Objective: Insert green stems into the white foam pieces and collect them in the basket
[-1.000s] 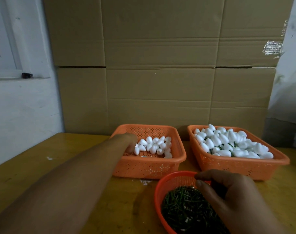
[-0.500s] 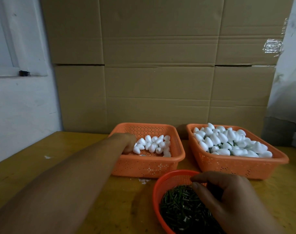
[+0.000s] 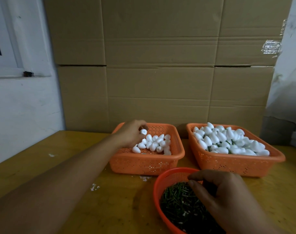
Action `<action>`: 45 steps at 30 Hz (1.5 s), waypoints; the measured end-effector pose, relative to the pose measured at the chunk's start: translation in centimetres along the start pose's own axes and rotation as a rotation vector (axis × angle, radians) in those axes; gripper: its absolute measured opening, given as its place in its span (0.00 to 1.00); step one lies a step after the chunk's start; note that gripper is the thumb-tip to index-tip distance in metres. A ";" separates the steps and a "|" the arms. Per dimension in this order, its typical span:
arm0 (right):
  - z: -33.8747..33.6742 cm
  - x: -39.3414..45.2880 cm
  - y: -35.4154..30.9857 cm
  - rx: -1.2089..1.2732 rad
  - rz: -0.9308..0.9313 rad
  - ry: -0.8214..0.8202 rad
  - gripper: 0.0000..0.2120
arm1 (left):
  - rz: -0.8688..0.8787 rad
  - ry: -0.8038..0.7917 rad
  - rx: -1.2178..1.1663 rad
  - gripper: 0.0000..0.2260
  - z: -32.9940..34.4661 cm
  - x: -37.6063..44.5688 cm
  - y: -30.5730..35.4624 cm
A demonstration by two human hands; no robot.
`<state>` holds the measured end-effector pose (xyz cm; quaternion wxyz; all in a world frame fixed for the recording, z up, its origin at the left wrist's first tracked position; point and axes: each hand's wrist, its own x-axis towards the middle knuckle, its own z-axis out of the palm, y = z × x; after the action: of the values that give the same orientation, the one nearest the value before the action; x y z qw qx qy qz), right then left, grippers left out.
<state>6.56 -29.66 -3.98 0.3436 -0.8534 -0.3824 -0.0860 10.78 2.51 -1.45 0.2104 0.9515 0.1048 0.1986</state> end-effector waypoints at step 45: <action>2.6 1.6 -0.6 -0.512 0.023 -0.461 0.12 | 0.316 0.069 -0.635 0.14 3.7 -16.5 8.2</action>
<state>6.89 -26.74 -4.94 0.0234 -0.9132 -0.4064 0.0199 -1.56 -10.78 -6.45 0.4586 0.8360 -0.1034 0.2832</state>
